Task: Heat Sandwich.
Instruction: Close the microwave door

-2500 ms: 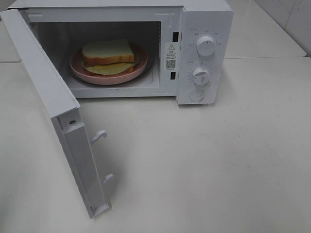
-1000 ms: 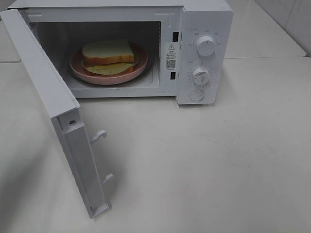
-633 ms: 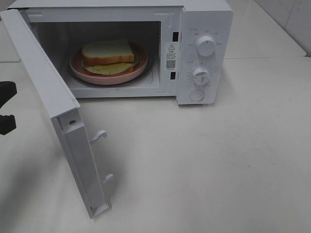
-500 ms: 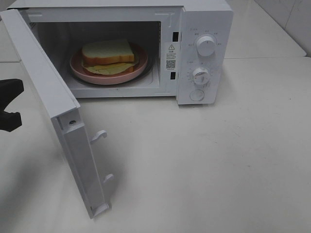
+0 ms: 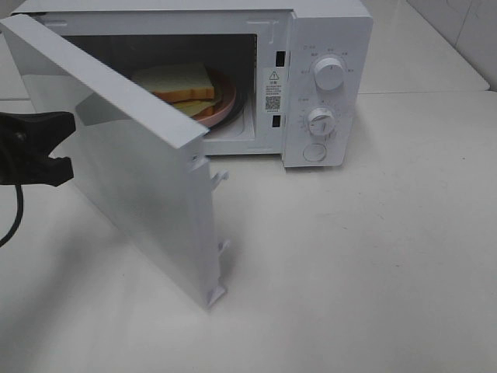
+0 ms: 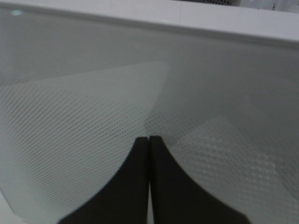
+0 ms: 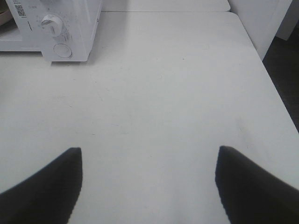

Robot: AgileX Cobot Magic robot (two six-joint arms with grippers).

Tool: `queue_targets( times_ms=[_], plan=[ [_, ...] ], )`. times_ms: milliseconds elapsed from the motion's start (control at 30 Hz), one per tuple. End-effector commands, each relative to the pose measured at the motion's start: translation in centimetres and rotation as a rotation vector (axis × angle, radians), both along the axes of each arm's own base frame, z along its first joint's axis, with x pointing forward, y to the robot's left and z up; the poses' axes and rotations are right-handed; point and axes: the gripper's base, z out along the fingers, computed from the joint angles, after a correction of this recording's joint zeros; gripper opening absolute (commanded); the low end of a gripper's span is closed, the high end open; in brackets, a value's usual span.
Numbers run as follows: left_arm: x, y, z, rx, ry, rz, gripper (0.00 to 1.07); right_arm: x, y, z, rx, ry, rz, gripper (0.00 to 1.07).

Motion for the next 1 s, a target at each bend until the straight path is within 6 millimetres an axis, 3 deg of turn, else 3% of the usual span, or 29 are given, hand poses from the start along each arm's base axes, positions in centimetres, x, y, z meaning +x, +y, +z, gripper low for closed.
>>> queue_targets(
  times_ms=[33, 367, 633, 1000],
  plan=[
    [0.6, -0.9, 0.6, -0.019, -0.034, 0.012, 0.00, -0.3, 0.0, 0.0, -0.007, -0.039, 0.002, 0.75],
    [1.6, -4.8, 1.3, -0.037, -0.066, 0.077, 0.00, -0.3, 0.0, 0.0, -0.007, -0.039, 0.002, 0.75],
    [2.6, -7.5, 0.9, -0.039, -0.053, 0.121, 0.00, -0.3, 0.0, 0.0, -0.007, -0.039, 0.002, 0.75],
    [5.6, -10.7, 1.3, -0.077, -0.024, 0.125, 0.00, -0.3, 0.0, 0.0, -0.007, -0.039, 0.002, 0.75]
  ],
)
